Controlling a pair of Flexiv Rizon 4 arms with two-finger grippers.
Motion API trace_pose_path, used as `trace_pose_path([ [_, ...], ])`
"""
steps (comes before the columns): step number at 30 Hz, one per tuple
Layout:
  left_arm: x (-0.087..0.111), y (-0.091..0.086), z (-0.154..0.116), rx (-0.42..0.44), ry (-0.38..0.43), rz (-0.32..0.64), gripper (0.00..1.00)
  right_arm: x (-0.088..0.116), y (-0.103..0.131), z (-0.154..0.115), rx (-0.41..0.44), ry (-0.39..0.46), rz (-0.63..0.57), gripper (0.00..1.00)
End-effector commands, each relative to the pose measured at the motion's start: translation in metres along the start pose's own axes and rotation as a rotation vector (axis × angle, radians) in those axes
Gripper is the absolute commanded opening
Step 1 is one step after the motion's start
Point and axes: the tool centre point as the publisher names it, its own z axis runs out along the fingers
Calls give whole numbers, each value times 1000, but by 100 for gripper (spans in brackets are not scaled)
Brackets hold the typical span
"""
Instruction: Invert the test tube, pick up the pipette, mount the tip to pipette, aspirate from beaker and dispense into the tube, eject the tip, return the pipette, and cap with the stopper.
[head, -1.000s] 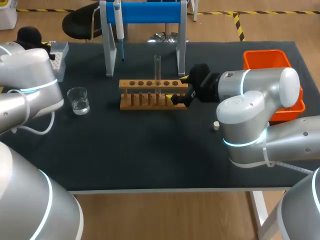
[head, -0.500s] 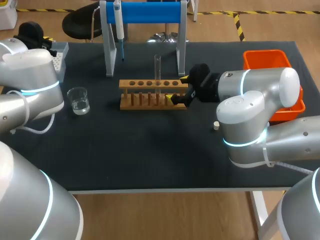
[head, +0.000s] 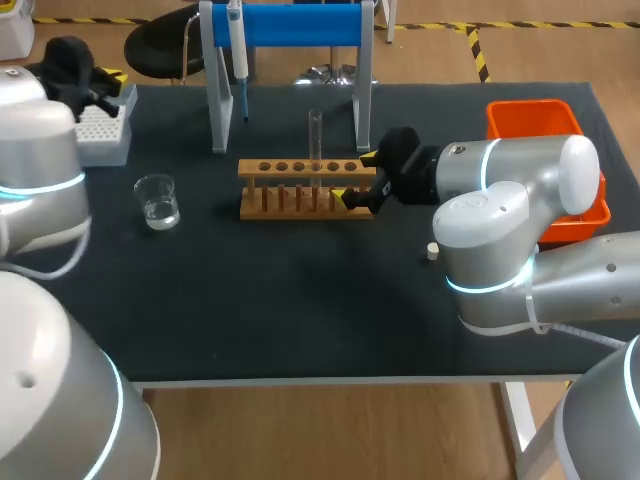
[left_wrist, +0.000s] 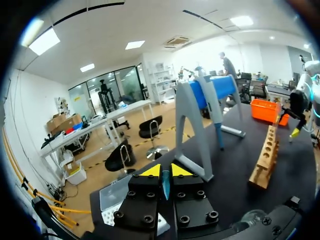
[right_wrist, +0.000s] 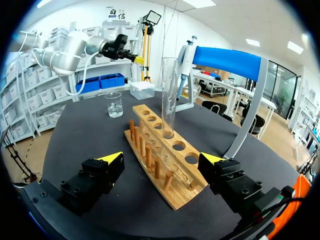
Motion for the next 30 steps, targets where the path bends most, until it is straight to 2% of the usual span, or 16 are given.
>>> trace_pose_path([
  [1,-7,-3,-20,-29,168,-2,0,0,0,-1,0,1,0,100],
  [11,-7,-3,-20,-29,168,-2,0,0,0,-1,0,1,0,100],
  [13,10,-10,-24,-16,226,13,0,0,0,-1,0,1,0,100],
  [15,29,-15,-33,-44,261,30,0,0,0,-1,0,1,0,100],
  [25,145,-37,-97,-125,411,93,0,0,0,-1,0,1,0,100],
  [29,200,-50,-117,-168,542,101,0,0,0,-1,0,1,0,100],
  [30,200,-50,-117,-168,542,101,0,0,0,-1,0,1,0,100],
])
